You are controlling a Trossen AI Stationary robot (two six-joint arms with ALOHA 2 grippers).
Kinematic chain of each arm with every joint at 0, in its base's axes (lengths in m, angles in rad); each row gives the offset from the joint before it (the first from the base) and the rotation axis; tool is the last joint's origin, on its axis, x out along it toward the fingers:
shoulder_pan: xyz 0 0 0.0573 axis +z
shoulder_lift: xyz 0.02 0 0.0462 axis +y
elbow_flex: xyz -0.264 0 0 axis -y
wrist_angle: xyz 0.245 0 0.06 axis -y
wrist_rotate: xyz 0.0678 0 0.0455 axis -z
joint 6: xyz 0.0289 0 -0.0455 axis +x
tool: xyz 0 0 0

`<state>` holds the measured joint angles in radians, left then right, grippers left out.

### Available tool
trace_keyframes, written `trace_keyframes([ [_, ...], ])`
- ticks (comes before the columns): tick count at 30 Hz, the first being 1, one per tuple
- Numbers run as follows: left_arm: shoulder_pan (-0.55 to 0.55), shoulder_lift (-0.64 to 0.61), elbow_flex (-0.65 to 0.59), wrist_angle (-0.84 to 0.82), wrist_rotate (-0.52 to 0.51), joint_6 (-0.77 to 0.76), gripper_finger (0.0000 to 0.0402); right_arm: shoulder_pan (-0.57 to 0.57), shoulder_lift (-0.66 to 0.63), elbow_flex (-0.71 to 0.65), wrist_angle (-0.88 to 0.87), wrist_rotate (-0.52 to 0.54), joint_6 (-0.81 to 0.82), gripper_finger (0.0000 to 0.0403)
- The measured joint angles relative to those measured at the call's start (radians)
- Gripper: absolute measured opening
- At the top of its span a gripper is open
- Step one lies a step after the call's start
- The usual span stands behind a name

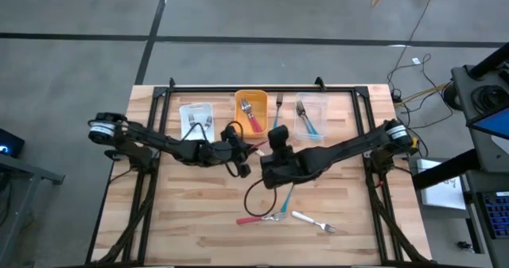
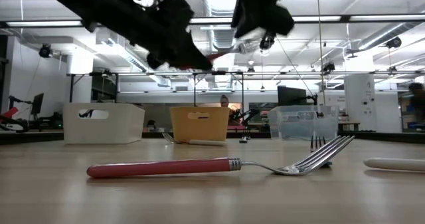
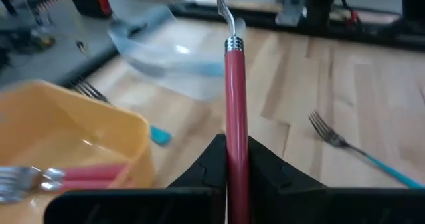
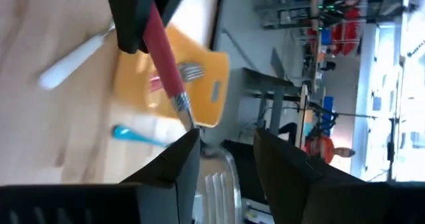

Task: Sort silverware by color (type)
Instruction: Put the pink fork into the yellow bin

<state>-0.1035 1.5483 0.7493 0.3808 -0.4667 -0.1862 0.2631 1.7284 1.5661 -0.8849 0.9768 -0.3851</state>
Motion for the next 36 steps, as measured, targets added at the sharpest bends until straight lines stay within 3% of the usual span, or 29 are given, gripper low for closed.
trace_keyframes([
  [7,0.030,-0.208,-0.048,0.000,-0.132,0.125,0.0011,-0.013,-0.146,0.002,0.191,0.016,0.045,0.0132],
  [12,0.041,-0.336,-0.059,0.041,-0.176,0.226,0.0011,-0.026,-0.255,-0.028,0.384,-0.090,0.124,0.0126],
  [18,0.040,-0.381,-0.082,0.177,-0.060,0.279,0.0011,-0.056,-0.359,-0.187,0.679,-0.277,0.157,0.0117],
  [23,0.040,-0.405,-0.175,0.363,0.072,0.246,0.0011,-0.069,-0.403,-0.380,0.970,-0.379,0.142,0.0111],
  [26,0.040,-0.405,-0.238,0.526,0.136,0.201,0.0011,-0.094,-0.420,-0.497,1.151,-0.462,0.217,0.0109],
  [28,0.038,-0.396,-0.285,0.604,0.144,0.180,0.0011,-0.125,-0.418,-0.549,1.274,-0.573,0.295,0.0113],
  [32,0.038,-0.359,-0.332,0.742,0.153,0.161,0.0011,-0.219,-0.397,-0.577,1.347,-0.786,0.439,0.0125],
  [36,0.043,-0.319,-0.349,0.814,0.154,0.155,0.0011,-0.311,-0.352,-0.534,1.353,-0.918,0.495,0.0140],
])
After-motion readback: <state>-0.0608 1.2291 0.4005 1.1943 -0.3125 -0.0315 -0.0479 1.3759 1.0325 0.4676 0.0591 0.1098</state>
